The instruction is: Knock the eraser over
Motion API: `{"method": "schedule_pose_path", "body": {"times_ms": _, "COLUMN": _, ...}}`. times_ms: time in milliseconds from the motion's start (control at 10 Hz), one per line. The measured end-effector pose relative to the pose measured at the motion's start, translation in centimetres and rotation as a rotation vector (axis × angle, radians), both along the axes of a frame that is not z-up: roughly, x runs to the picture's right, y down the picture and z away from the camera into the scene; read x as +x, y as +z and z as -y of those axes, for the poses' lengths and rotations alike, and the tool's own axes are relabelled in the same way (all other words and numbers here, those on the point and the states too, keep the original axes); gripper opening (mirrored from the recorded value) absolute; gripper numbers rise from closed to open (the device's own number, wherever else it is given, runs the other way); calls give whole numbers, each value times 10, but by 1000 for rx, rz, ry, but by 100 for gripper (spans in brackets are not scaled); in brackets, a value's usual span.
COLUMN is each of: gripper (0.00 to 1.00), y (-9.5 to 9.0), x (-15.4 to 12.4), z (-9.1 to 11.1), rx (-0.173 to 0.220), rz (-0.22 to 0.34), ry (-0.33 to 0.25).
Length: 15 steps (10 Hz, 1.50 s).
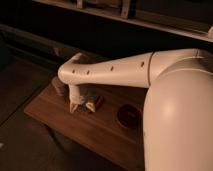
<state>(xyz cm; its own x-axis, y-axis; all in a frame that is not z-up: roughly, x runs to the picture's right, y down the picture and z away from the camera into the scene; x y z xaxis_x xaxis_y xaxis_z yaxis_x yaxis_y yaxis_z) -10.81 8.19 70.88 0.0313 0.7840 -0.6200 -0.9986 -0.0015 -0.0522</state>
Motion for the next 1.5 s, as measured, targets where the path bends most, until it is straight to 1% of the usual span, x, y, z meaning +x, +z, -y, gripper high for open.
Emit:
{"method": "schedule_pose_path", "body": {"times_ms": 100, "gripper": 65, "y": 6, "x": 3, "z": 11, "rx": 16, "rz": -9, "ry": 28}}
{"method": "schedule_pose_path", "body": {"times_ms": 200, "gripper": 65, "y": 15, "x": 7, "z": 27, "rx": 32, "rz": -21, "ry": 72}}
{"method": "schedule_pose_path", "body": {"times_ms": 300, "gripper": 65, "y": 20, "x": 9, "z": 33, "rx": 33, "rz": -29, "ry": 91}}
{"method": "schedule_pose_path", "body": {"times_ms": 400, "gripper": 62, "y": 23, "x": 10, "z": 36, "rx": 31, "rz": -32, "ry": 101}}
{"method": "schedule_pose_path", "body": {"times_ms": 500, "gripper": 56, "y": 26, "x": 8, "z": 38, "rx": 30, "rz": -33, "ry": 106}}
{"method": "schedule_pose_path", "body": {"times_ms": 600, "gripper": 43, "y": 27, "x": 2, "z": 42, "rx": 31, "rz": -30, "ry": 106}}
{"method": "schedule_pose_path", "body": {"times_ms": 700, "gripper": 32, "y": 25, "x": -5, "z": 46, "rx": 35, "rz": -29, "ry": 116}}
{"method": "schedule_pose_path", "body": {"times_ms": 800, "gripper": 24, "y": 23, "x": -13, "z": 51, "rx": 41, "rz": -28, "ry": 132}}
{"method": "schedule_pose_path", "body": {"times_ms": 900, "gripper": 12, "y": 19, "x": -23, "z": 56, "rx": 51, "rz": -29, "ry": 153}}
{"method": "schedule_pose_path", "body": {"times_ms": 1000, "gripper": 5, "y": 17, "x": -30, "z": 59, "rx": 55, "rz": -30, "ry": 158}}
{"method": "schedule_pose_path", "body": {"times_ms": 1100, "gripper": 0, "y": 15, "x": -40, "z": 62, "rx": 57, "rz": -28, "ry": 157}}
{"method": "schedule_pose_path", "body": {"times_ms": 1200, "gripper": 0, "y": 19, "x": -52, "z": 62, "rx": 51, "rz": -25, "ry": 142}}
{"method": "schedule_pose_path", "body": {"times_ms": 1300, "gripper": 0, "y": 24, "x": -53, "z": 63, "rx": 41, "rz": -26, "ry": 125}}
{"method": "schedule_pose_path", "body": {"times_ms": 1500, "gripper": 0, "y": 42, "x": -57, "z": 66, "rx": 17, "rz": -25, "ry": 94}}
